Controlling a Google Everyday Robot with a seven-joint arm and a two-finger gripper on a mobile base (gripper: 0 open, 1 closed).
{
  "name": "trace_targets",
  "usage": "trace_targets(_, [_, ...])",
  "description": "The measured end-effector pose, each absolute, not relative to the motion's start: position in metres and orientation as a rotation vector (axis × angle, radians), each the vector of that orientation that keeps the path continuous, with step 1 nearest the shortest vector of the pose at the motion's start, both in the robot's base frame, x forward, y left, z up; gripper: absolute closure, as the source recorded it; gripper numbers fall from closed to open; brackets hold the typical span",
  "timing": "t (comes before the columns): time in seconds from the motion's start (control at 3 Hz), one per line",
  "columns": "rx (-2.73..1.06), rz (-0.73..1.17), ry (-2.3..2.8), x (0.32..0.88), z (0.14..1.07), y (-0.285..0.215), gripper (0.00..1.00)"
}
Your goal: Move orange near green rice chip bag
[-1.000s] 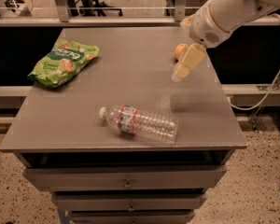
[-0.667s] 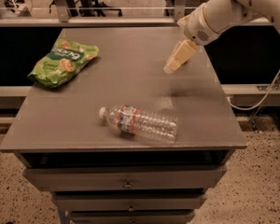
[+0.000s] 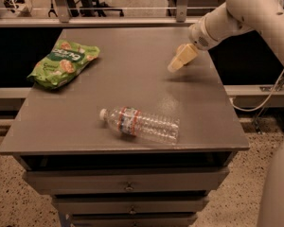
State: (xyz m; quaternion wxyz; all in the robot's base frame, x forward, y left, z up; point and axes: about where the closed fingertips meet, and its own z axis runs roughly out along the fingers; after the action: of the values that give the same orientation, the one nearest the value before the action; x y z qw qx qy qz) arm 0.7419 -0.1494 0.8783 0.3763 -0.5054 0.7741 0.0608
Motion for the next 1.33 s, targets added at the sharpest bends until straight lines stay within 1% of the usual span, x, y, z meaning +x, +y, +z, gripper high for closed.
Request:
trace_targets(0.33, [-1.236,0.154,2.046,0.755,0.859,-0.162,0.0])
trace_targets(0.67, [-1.204,0.171,2.106,0.76,0.85,-0.168,0.19])
trace_targets(1.33, [-1.202,0.252,2.128,0.75,0.864,-0.161,0.65])
